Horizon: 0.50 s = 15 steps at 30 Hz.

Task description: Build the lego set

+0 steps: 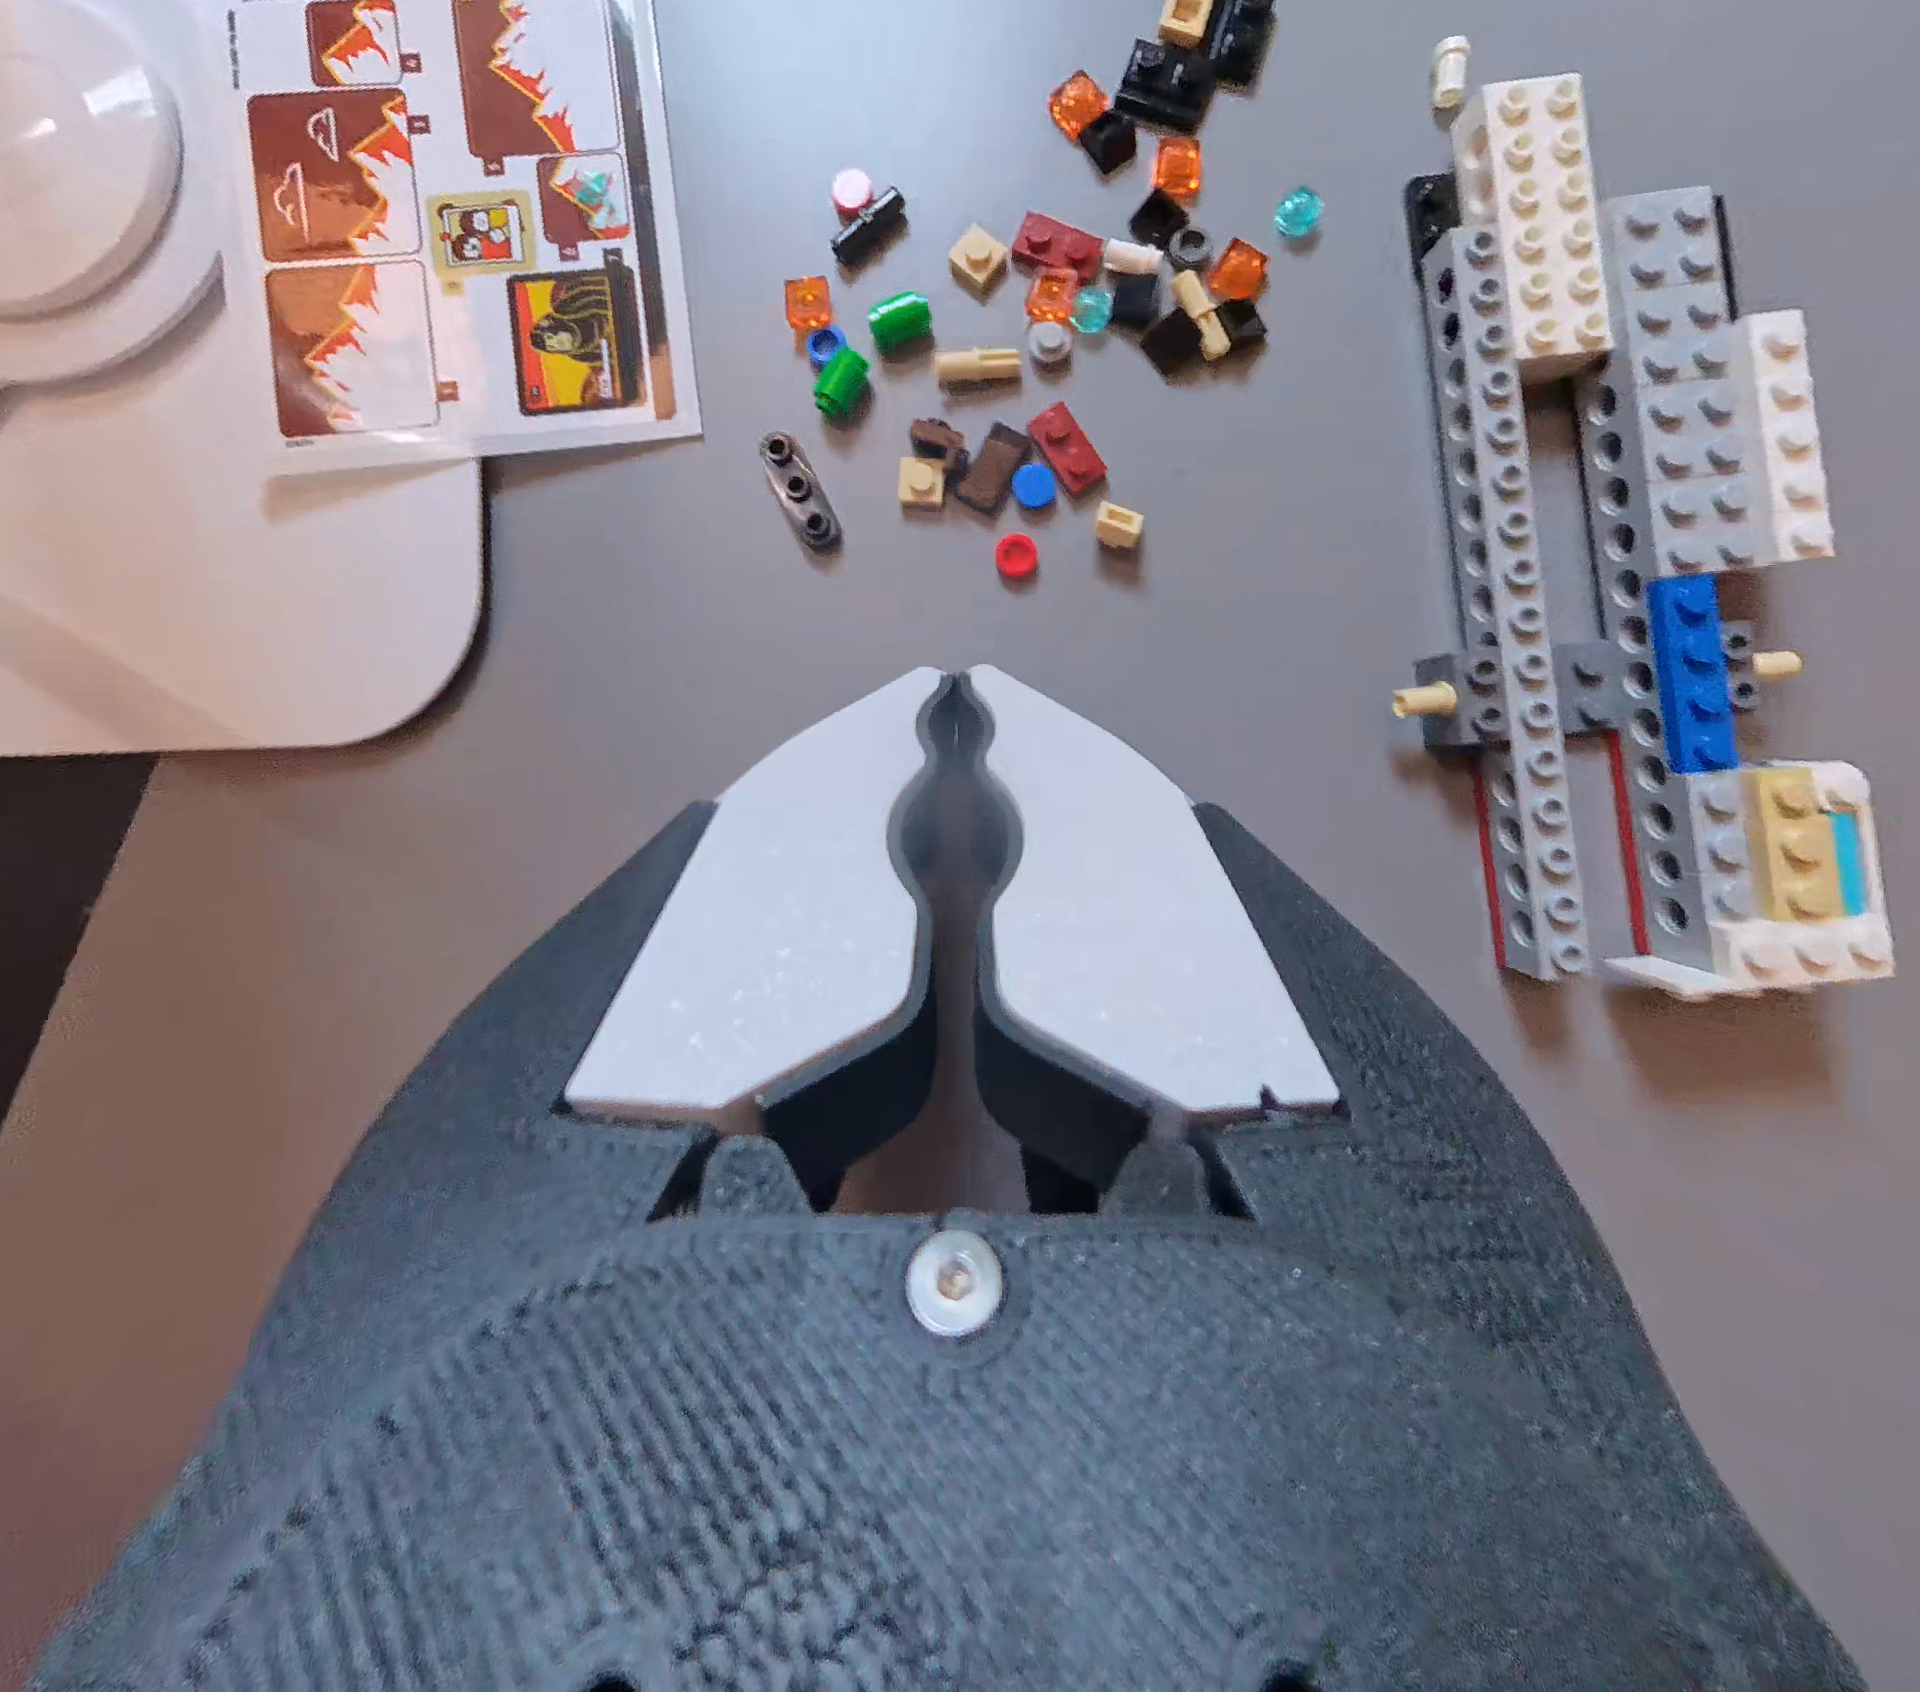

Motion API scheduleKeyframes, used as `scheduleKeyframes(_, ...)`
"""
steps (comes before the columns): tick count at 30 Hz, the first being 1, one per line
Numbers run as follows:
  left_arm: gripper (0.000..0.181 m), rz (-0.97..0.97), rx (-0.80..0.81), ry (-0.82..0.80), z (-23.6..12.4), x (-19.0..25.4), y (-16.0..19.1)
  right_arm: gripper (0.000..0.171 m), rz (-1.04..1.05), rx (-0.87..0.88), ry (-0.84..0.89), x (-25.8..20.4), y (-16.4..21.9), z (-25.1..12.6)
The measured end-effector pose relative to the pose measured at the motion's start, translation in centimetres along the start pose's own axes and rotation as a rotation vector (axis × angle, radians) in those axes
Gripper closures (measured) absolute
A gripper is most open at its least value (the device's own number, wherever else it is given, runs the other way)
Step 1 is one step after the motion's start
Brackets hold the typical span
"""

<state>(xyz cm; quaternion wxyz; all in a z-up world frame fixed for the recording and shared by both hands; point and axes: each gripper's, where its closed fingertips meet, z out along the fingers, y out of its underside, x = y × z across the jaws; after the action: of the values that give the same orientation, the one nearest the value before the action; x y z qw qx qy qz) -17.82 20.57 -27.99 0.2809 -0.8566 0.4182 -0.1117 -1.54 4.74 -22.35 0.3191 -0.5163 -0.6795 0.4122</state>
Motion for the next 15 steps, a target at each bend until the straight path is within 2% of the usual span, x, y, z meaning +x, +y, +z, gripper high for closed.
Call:
scheduleKeyframes(6,0.177,0.006,-0.01,-0.127,-2.1,0.3,0.0,0.145,0.01,0.012,0.016,0.2,-0.3,0.2)
scheduleKeyframes(10,0.161,-0.193,0.014,-0.135,-0.5,-1.7,-0.5,0.146,0.002,0.002,0.04,0.3,-0.2,0.2)
scheduleKeyframes(15,0.156,-0.297,0.071,-0.161,1.9,-3.5,-1.6,0.146,-0.015,-0.003,0.058,0.5,-0.2,0.0)
